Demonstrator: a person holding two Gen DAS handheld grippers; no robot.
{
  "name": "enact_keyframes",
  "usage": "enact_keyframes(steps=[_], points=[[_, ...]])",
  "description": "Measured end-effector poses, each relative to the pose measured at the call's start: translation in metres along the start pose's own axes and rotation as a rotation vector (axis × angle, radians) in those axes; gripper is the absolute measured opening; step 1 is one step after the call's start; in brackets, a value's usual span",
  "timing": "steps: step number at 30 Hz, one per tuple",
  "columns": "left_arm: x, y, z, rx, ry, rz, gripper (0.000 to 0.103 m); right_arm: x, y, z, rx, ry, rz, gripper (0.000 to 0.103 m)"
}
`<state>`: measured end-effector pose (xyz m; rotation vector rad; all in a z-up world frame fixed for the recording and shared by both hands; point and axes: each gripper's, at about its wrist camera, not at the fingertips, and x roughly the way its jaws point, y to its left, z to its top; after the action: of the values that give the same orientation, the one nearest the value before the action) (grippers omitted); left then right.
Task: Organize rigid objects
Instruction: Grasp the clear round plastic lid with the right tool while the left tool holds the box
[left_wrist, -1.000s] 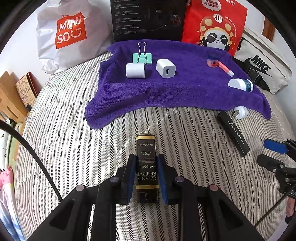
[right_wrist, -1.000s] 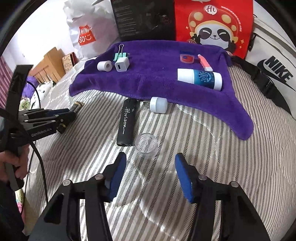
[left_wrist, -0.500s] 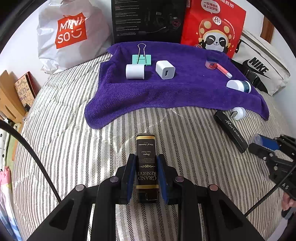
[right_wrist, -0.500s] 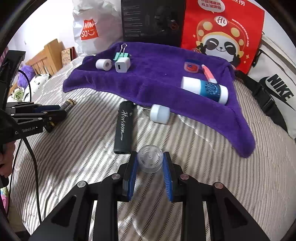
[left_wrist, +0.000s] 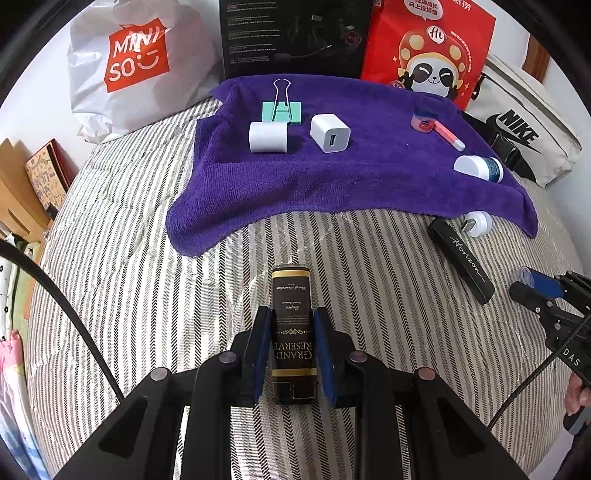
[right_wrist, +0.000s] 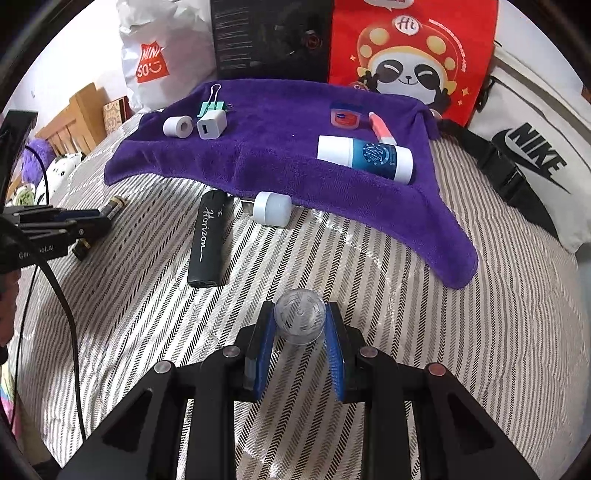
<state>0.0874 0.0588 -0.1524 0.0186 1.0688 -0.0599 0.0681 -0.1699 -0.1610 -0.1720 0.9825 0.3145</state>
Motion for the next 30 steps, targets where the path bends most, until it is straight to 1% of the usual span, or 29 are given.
enact_keyframes(steps=[3, 7, 13, 16, 22, 30], points=[[0.000, 0.001, 0.000, -0.008, 0.003, -0.009, 0.023, 0.000, -0.002, 0.001, 0.004, 0.006, 0.011, 0.027], [-0.002, 0.004, 0.001, -0.025, 0.014, -0.039, 0.023, -0.005, -0.004, 0.003, 0.015, 0.005, 0.023, 0.027], [-0.014, 0.000, 0.006, -0.004, -0.007, -0.025, 0.023, -0.015, -0.009, 0.012, 0.023, -0.015, 0.045, 0.027], [-0.020, 0.000, 0.011, -0.003, -0.013, -0.036, 0.022, -0.017, -0.010, 0.016, 0.032, -0.019, 0.060, 0.027], [-0.024, -0.002, 0.023, 0.010, -0.027, -0.030, 0.023, -0.019, -0.014, 0.025, 0.048, -0.020, 0.089, 0.027], [-0.032, -0.003, 0.039, 0.025, -0.053, -0.041, 0.023, -0.026, -0.020, 0.042, 0.052, -0.049, 0.087, 0.027]])
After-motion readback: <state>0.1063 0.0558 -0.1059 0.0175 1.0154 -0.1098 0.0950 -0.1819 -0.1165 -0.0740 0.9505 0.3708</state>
